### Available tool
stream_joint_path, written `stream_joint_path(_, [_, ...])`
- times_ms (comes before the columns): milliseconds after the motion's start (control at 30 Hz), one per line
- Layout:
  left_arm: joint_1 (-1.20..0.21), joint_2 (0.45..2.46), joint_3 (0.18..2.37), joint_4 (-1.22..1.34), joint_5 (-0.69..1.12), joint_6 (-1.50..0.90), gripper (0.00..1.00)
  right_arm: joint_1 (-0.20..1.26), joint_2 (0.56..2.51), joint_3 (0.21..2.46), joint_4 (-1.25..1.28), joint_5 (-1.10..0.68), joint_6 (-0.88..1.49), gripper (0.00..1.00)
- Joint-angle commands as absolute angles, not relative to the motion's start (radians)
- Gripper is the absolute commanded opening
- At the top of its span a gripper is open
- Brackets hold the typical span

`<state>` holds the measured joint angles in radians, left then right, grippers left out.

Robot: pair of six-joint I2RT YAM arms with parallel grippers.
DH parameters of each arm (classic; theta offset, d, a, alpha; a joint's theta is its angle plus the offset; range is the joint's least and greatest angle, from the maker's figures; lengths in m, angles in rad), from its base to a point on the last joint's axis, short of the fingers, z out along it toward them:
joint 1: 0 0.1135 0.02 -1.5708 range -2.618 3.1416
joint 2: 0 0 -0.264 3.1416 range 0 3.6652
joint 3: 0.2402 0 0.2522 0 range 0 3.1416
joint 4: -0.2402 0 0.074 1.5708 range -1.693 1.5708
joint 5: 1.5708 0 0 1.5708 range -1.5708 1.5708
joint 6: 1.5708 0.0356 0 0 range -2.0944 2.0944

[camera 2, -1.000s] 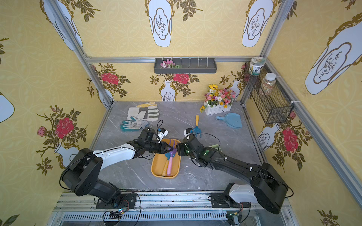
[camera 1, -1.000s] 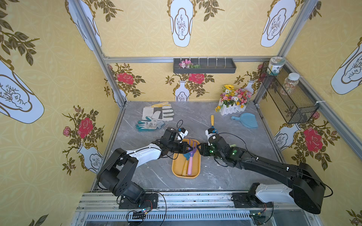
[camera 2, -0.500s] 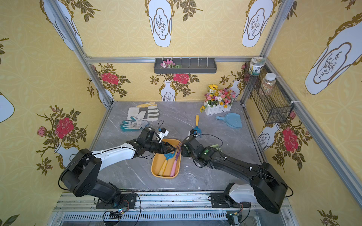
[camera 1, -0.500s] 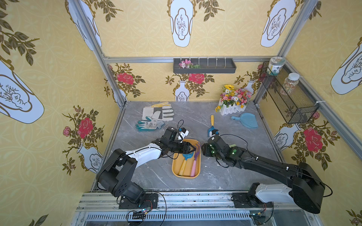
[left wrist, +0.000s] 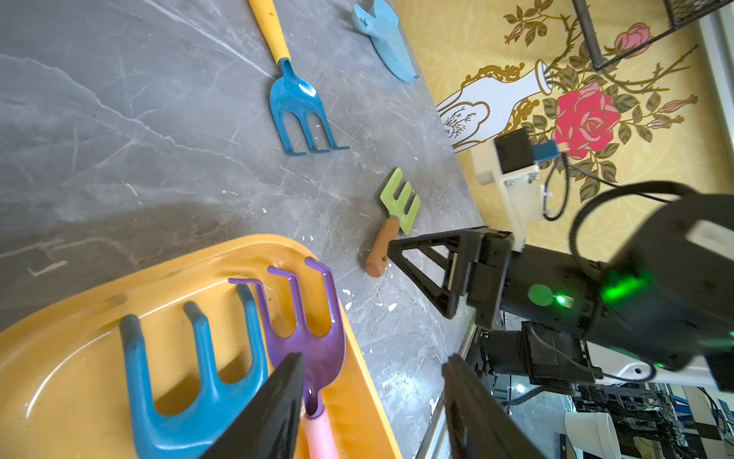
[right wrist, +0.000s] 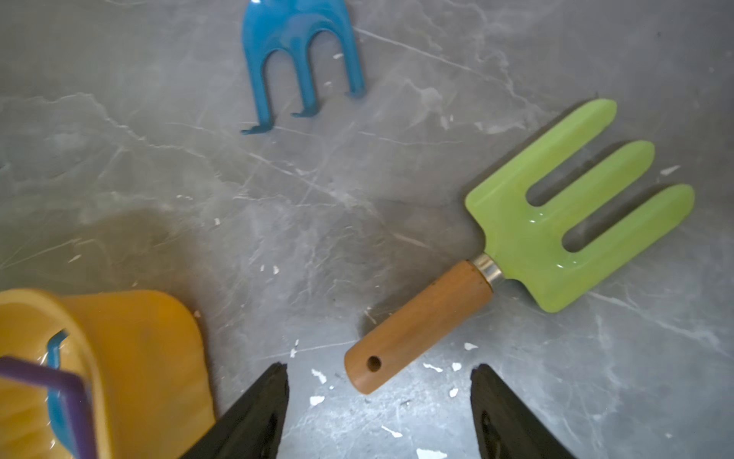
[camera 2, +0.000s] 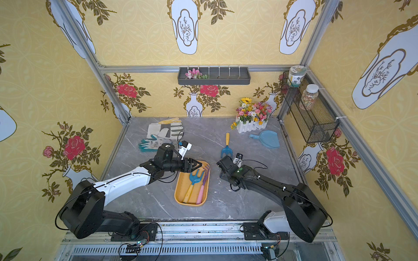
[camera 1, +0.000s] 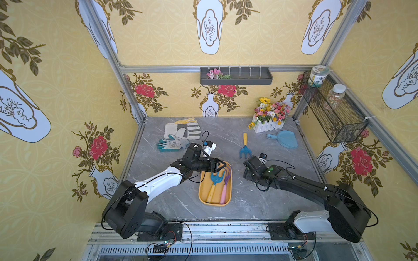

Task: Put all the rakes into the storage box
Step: Pick up the rake at the center of the board.

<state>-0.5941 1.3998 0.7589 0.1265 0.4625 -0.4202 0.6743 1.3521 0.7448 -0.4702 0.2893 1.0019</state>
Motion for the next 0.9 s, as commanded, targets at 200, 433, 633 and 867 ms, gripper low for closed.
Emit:
stream_joint_path(200, [-0.594,1.366,0.733,0.167,0.436,-0.425,0.61,0.624,1.416,0.766,-0.498,0.254,1.107,0.76])
stream_joint_path(433, [-0.594,1.354,0.73,0.164,0.431,-0.42,0.6,0.598,1.466,0.742,-0.455,0.275,1.18,0.76])
stream_joint_path(633, [-0.594,1.344,0.732,0.153,0.42,-0.411,0.6,0.568,1.532,0.764,-0.44,0.293,1.171,0.76])
stream_joint_path(867, [-0.594,1.344,0.735,0.146,0.414,-0.405,0.6,0.566,1.59,0.771,-0.434,0.299,1.134,0.49])
